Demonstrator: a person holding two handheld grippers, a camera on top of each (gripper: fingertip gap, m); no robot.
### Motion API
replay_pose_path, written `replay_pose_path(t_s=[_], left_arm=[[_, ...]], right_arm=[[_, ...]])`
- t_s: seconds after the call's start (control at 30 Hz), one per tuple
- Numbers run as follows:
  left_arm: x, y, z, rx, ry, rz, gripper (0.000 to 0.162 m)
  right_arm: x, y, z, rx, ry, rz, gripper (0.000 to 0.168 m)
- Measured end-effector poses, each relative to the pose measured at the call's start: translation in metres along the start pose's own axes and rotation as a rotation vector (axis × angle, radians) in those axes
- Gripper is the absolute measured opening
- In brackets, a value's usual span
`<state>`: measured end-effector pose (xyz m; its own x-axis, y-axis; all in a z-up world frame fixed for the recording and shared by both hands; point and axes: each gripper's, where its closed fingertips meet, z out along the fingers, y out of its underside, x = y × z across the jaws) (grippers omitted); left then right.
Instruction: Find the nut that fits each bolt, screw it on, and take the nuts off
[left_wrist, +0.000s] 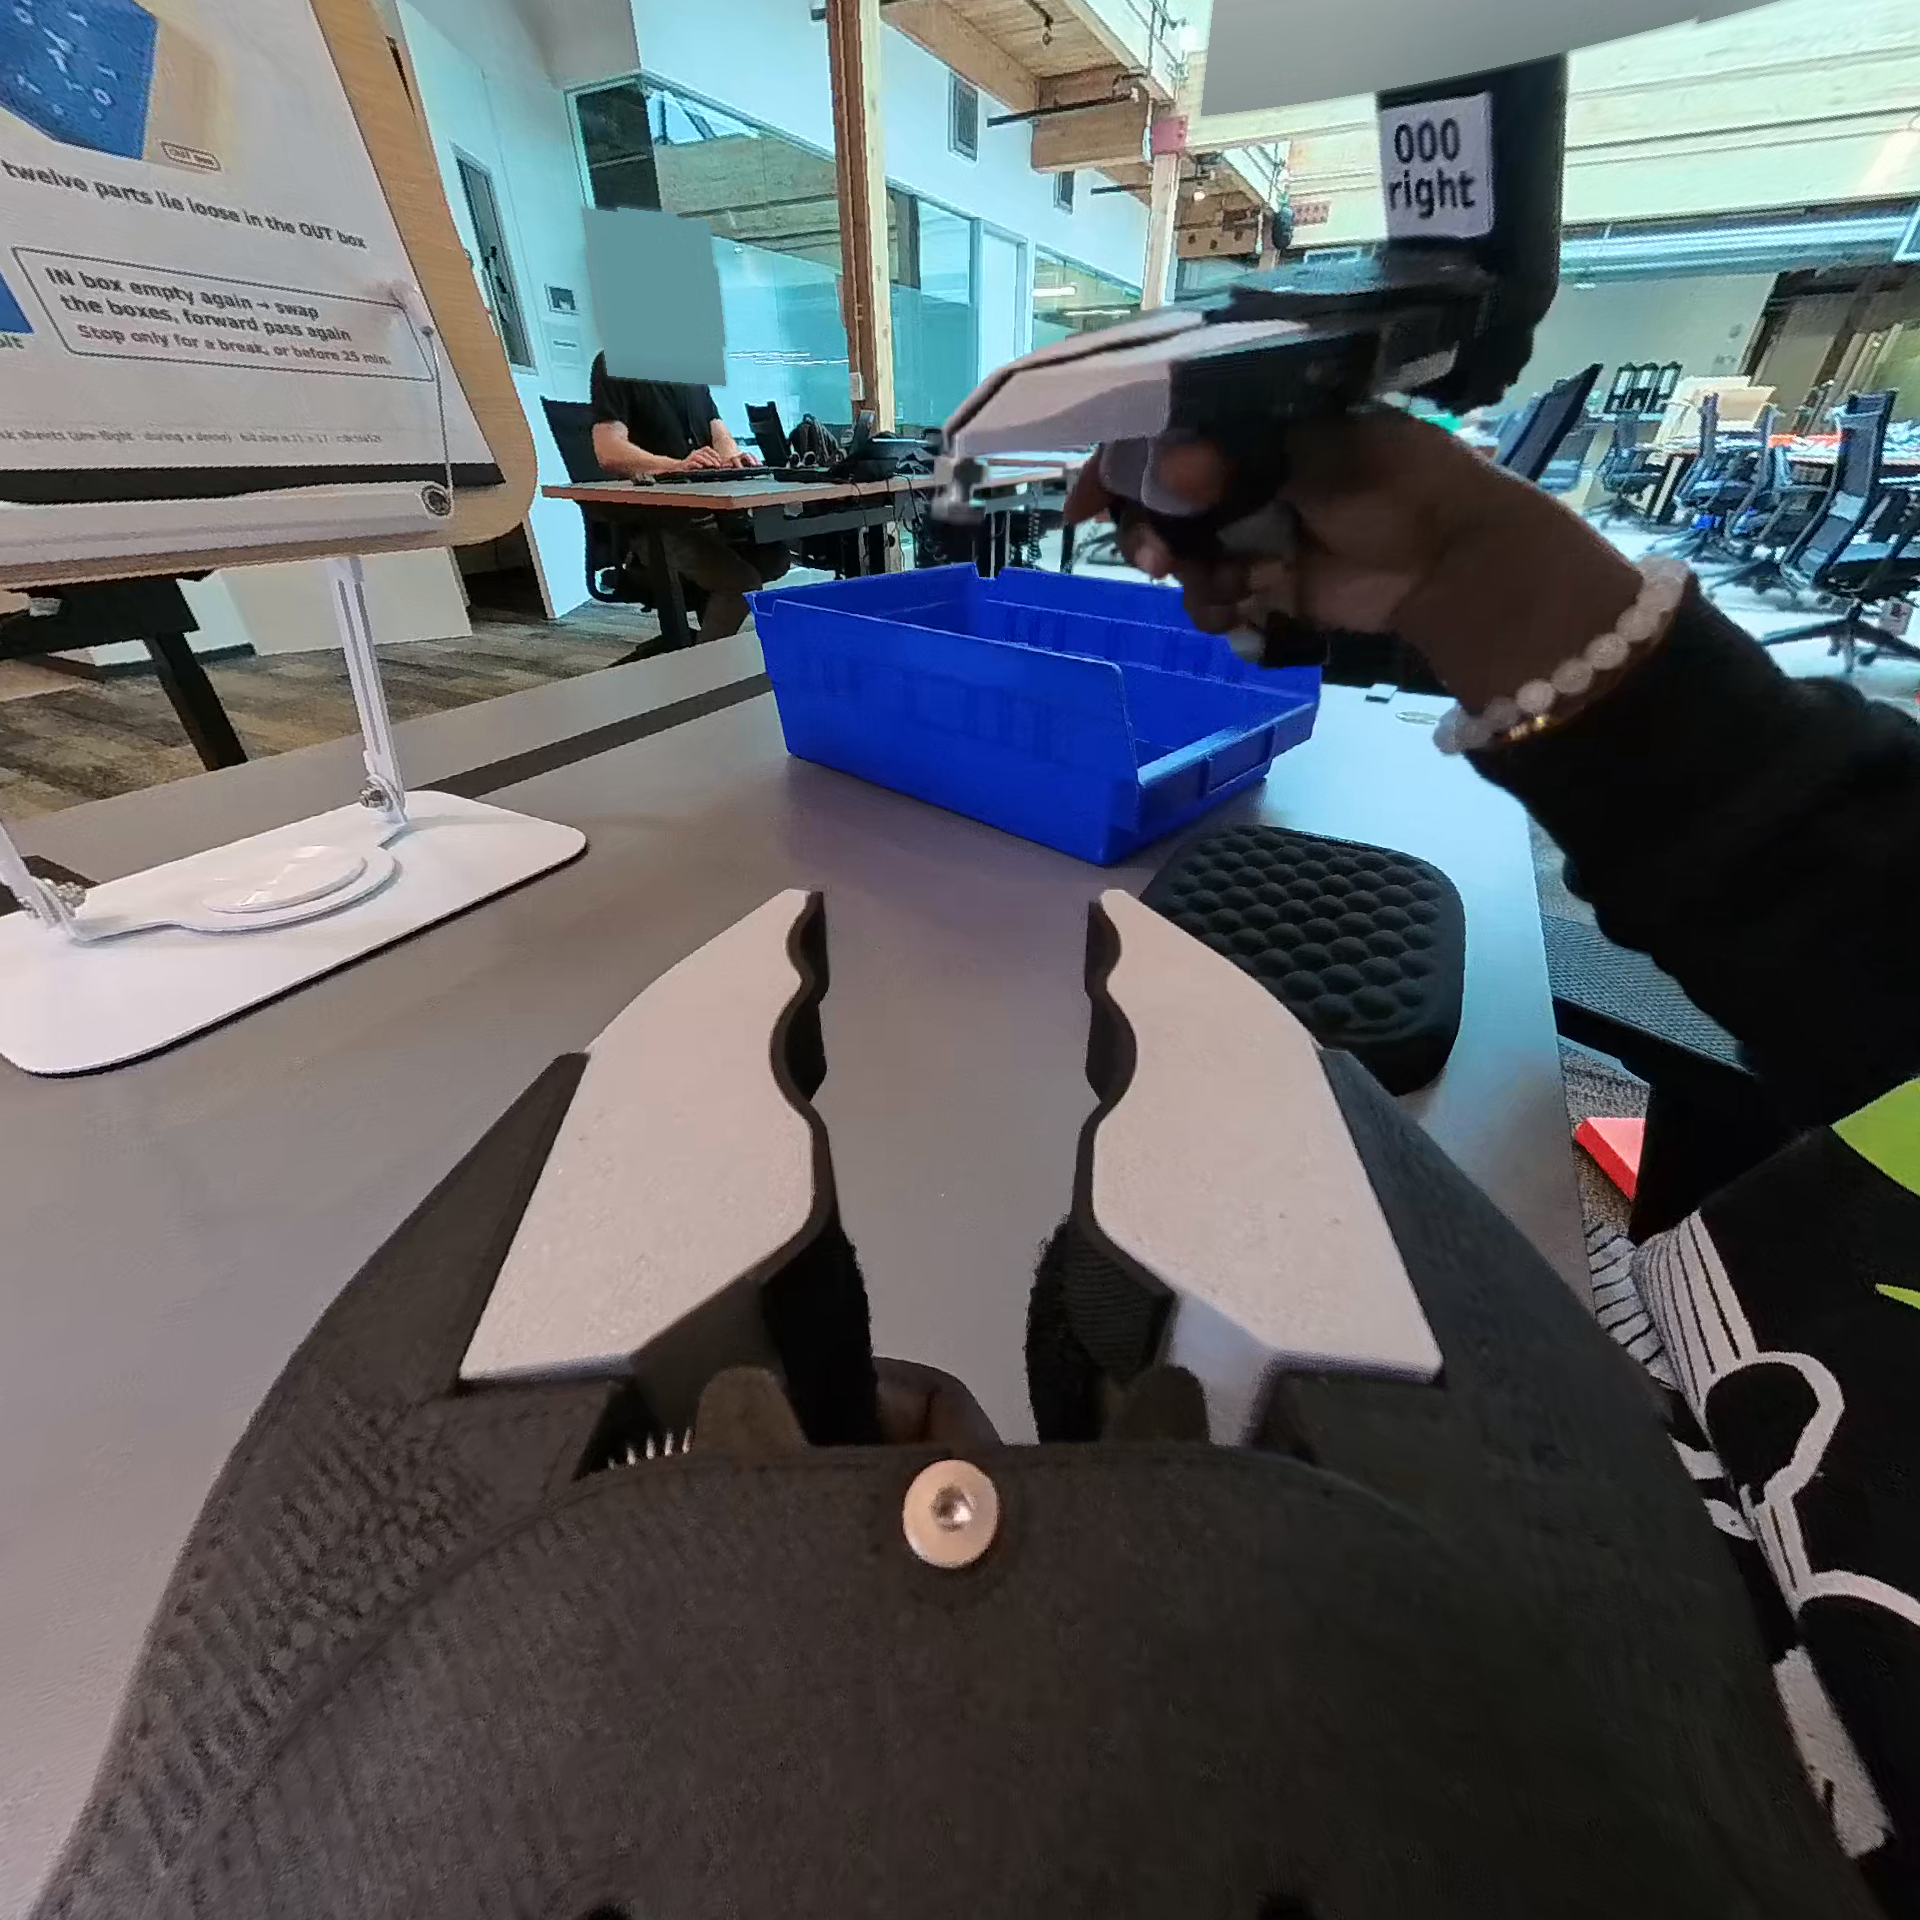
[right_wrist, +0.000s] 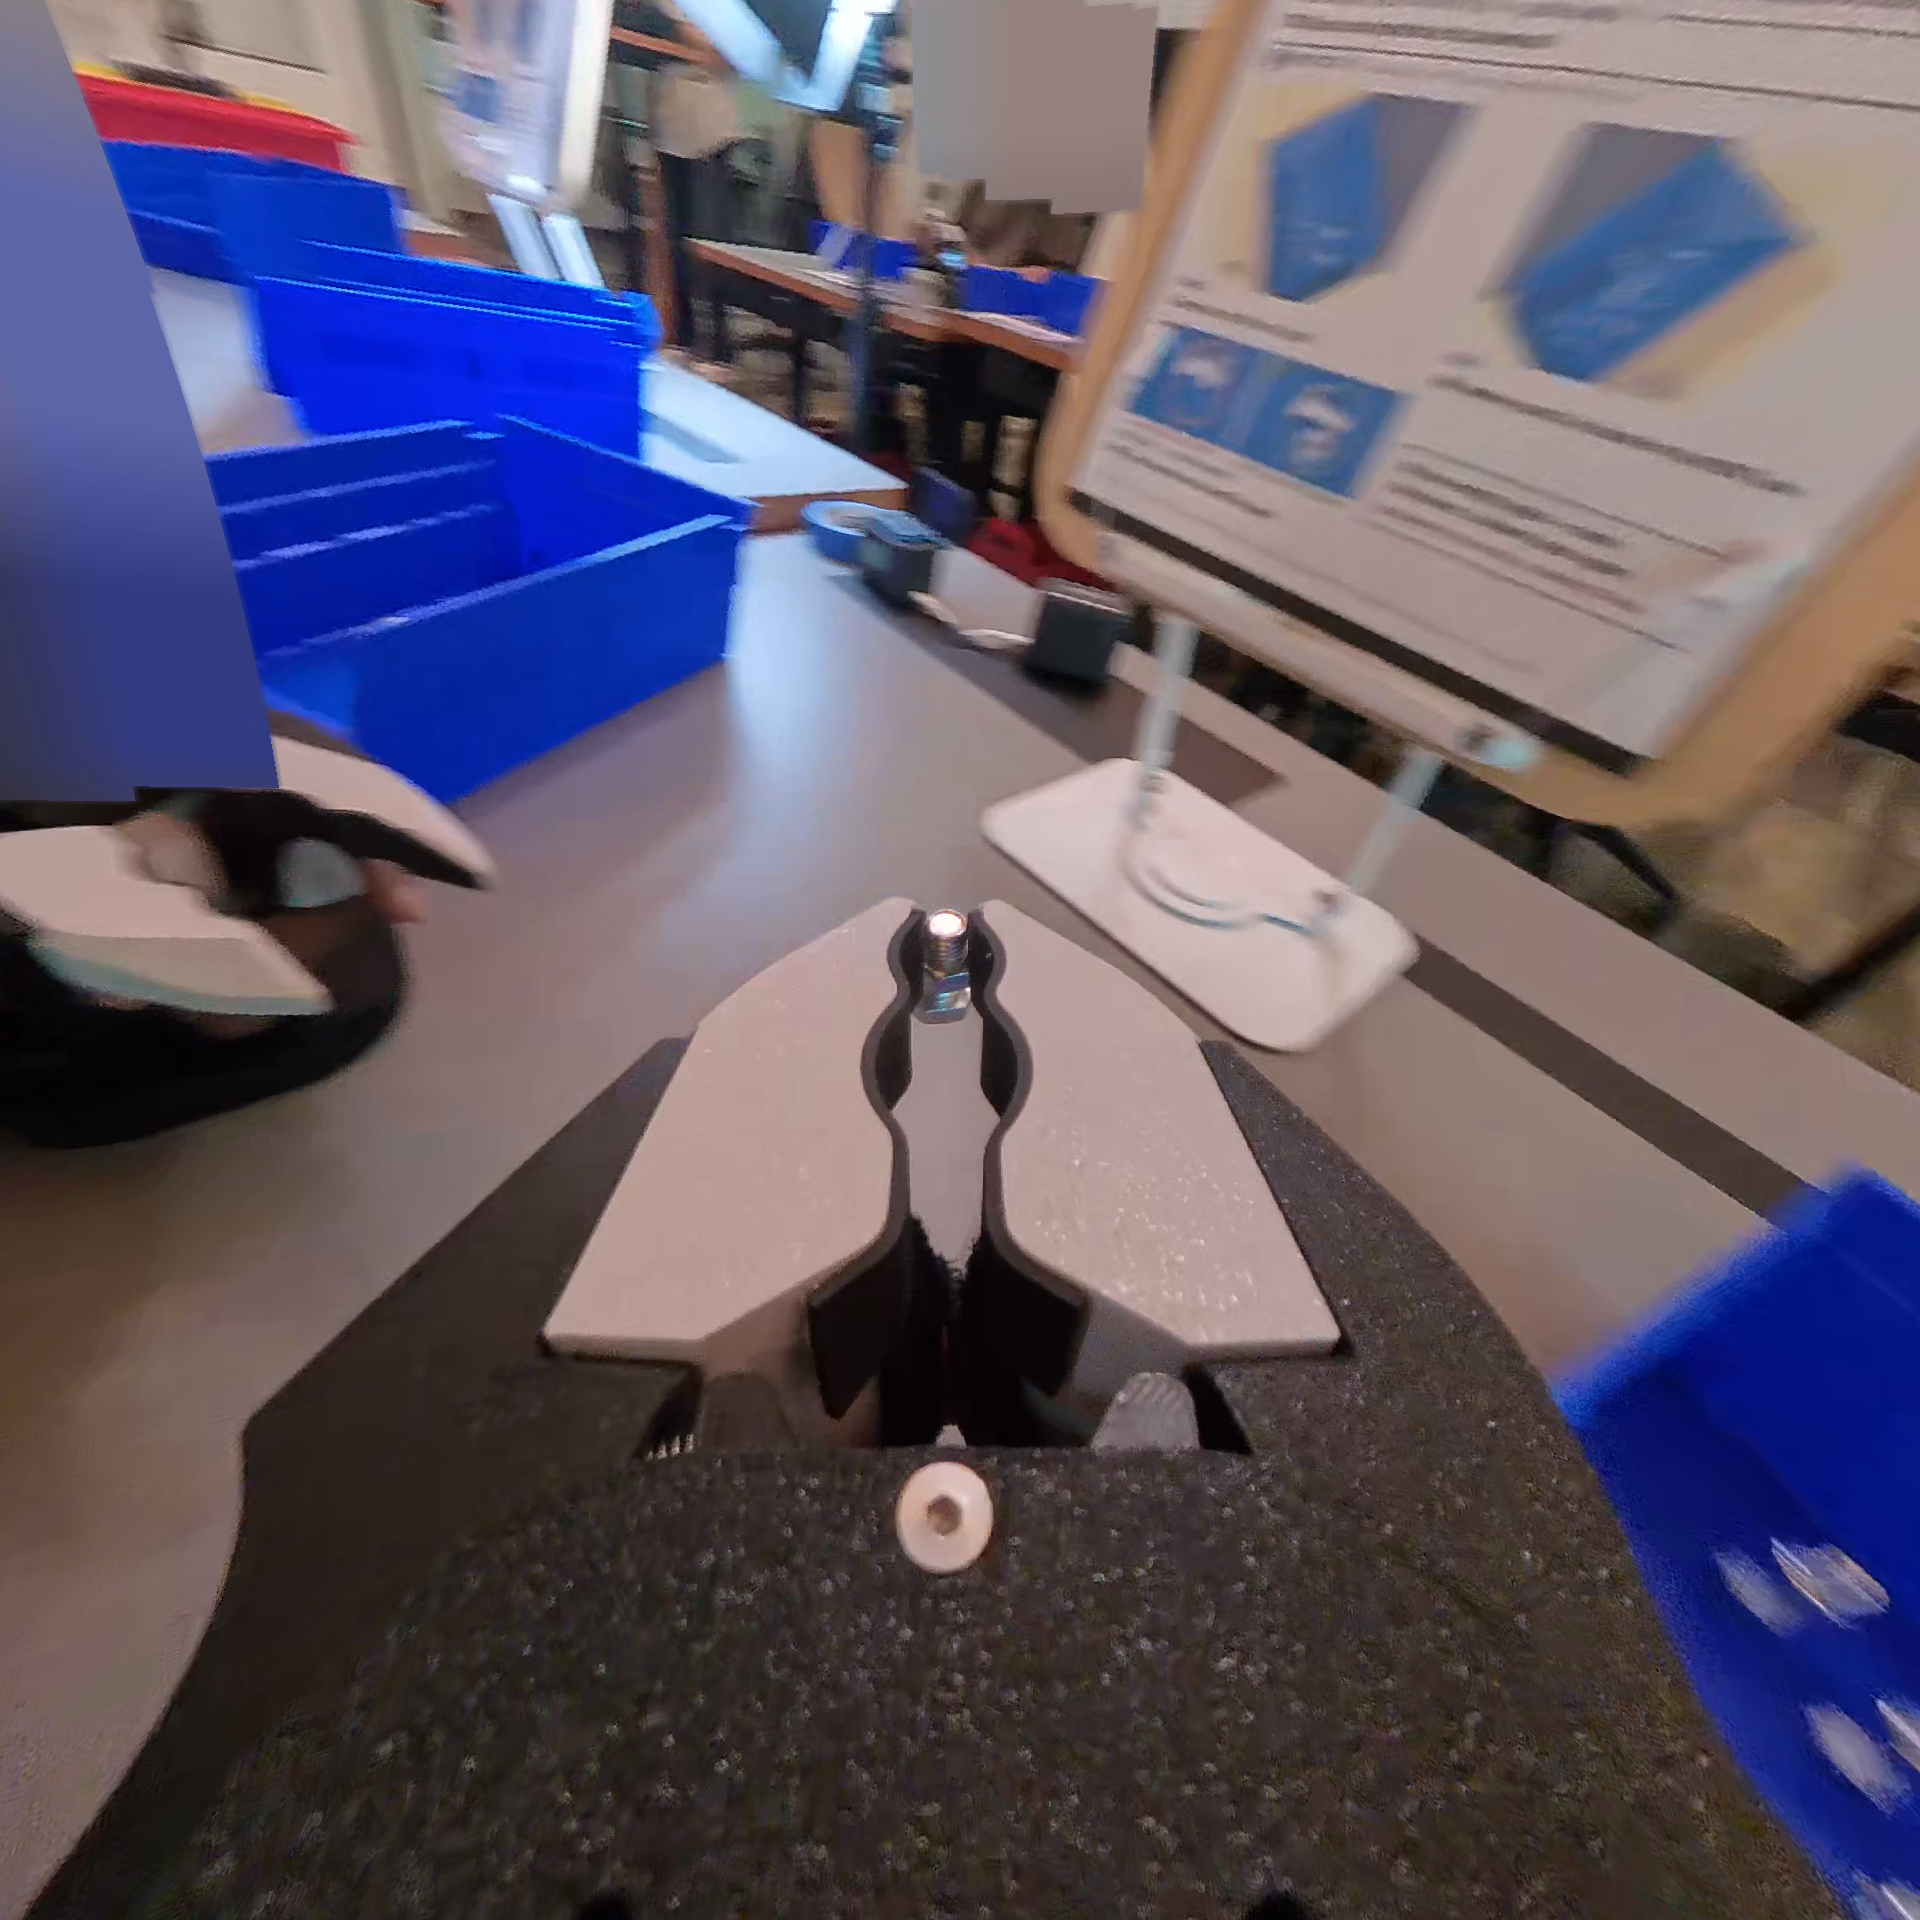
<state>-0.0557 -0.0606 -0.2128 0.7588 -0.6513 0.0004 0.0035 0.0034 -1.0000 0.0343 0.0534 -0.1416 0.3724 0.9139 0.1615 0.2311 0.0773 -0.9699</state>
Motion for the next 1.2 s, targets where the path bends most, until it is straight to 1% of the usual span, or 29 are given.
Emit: replay_pose_path(t_s=[0.13,0.23,0.33,0.47,0.63,0.77,1.0,1.1,1.2], left_arm=[[-0.001,0.000,0.000,-0.003,-0.001,-0.005,0.050],[-0.001,0.001,0.001,-0.003,0.001,-0.012,0.050],[-0.001,0.000,0.000,0.000,0.003,-0.017,0.050],[-0.002,0.000,0.000,0.002,0.002,-0.021,0.050],[-0.003,0.000,0.000,0.003,0.003,-0.029,0.050],[-0.003,0.000,0.000,0.004,0.003,-0.028,0.050],[-0.003,0.000,0.000,0.006,0.001,-0.027,0.050],[-0.003,0.000,0.000,0.007,0.001,-0.027,0.050],[-0.003,-0.001,0.000,0.009,0.000,-0.028,0.050]], right_arm=[[0.080,0.024,-0.029,-0.062,0.243,0.042,0.008],[0.128,0.056,-0.044,-0.144,0.377,0.093,0.008],[0.160,0.092,-0.048,-0.206,0.422,0.181,0.008],[0.191,0.140,-0.051,-0.313,0.468,0.304,0.008],[0.212,0.185,-0.057,-0.457,0.552,0.388,0.008],[0.218,0.205,-0.060,-0.523,0.591,0.422,0.008],[0.223,0.216,-0.061,-0.532,0.622,0.414,0.009],[0.224,0.213,-0.061,-0.526,0.624,0.404,0.010],[0.222,0.203,-0.063,-0.506,0.633,0.395,0.018]])
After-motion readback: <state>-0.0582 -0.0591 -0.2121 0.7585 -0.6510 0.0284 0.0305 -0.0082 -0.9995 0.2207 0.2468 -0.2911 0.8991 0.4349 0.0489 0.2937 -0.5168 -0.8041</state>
